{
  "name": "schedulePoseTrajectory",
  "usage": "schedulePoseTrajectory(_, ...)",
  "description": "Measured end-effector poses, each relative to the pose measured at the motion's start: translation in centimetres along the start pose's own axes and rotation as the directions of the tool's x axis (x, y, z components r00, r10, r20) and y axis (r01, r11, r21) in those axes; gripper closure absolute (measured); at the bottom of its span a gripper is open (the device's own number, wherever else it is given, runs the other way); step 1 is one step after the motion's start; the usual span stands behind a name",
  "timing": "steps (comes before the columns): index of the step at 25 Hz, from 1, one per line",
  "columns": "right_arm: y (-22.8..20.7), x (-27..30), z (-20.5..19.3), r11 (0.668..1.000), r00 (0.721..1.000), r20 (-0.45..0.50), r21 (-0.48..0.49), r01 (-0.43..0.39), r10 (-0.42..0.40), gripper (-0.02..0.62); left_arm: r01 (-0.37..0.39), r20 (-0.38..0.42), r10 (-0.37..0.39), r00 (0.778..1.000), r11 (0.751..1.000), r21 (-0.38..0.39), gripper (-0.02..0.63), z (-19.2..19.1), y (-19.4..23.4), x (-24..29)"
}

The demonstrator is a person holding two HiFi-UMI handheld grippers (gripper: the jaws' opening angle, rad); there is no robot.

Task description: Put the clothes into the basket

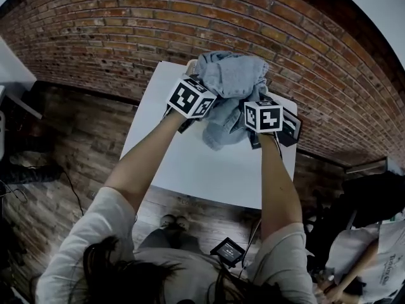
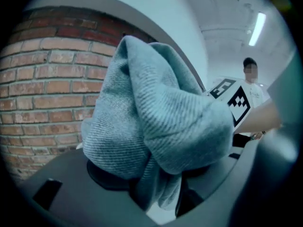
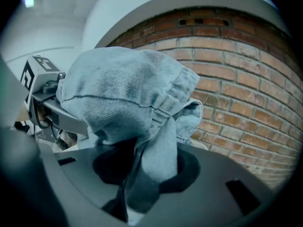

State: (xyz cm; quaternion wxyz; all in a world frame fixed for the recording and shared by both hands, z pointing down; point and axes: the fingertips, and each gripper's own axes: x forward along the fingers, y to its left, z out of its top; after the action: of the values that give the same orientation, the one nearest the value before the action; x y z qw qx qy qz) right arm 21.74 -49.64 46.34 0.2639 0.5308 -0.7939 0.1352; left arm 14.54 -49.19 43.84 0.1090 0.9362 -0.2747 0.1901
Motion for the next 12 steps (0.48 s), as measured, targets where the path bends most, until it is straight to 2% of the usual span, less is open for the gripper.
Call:
schedulePoseTrajectory(3, 0.4, 1.1, -2.1, 0.997, 0.992, -0.111, 0.060, -0.049, 0.056, 0.449, 0.028, -0.100, -0.038, 0.994, 0.994, -0.102, 0.330, -2.0, 0.2, 0.7)
schedulePoseTrajectory(6, 0.7, 1.7, -3.3, 0.989, 0.975, -0.197, 0.122, -0.079, 0.103, 0.449, 0.048, -0.180, -0.087, 0.980, 0.976, -0.211, 0.328, -3.2, 0.6, 1.3)
schedulePoseTrajectory(9, 0.8, 2.2, -4.4, 0.985, 0.960, -0.256, 0.154, -0.076, 0.114, 0.443, 0.052, -0.235, -0.132, 0.963, 0.947, -0.318, 0.328, -4.5, 0.9, 1.9)
schedulePoseTrajectory(12, 0.6, 2.7, -5.2, 0.988, 0.954, -0.285, 0.145, -0.055, 0.095, 0.417, 0.040, -0.242, -0.156, 0.958, 0.905, -0.423, 0.309, -5.9, 1.8, 2.3)
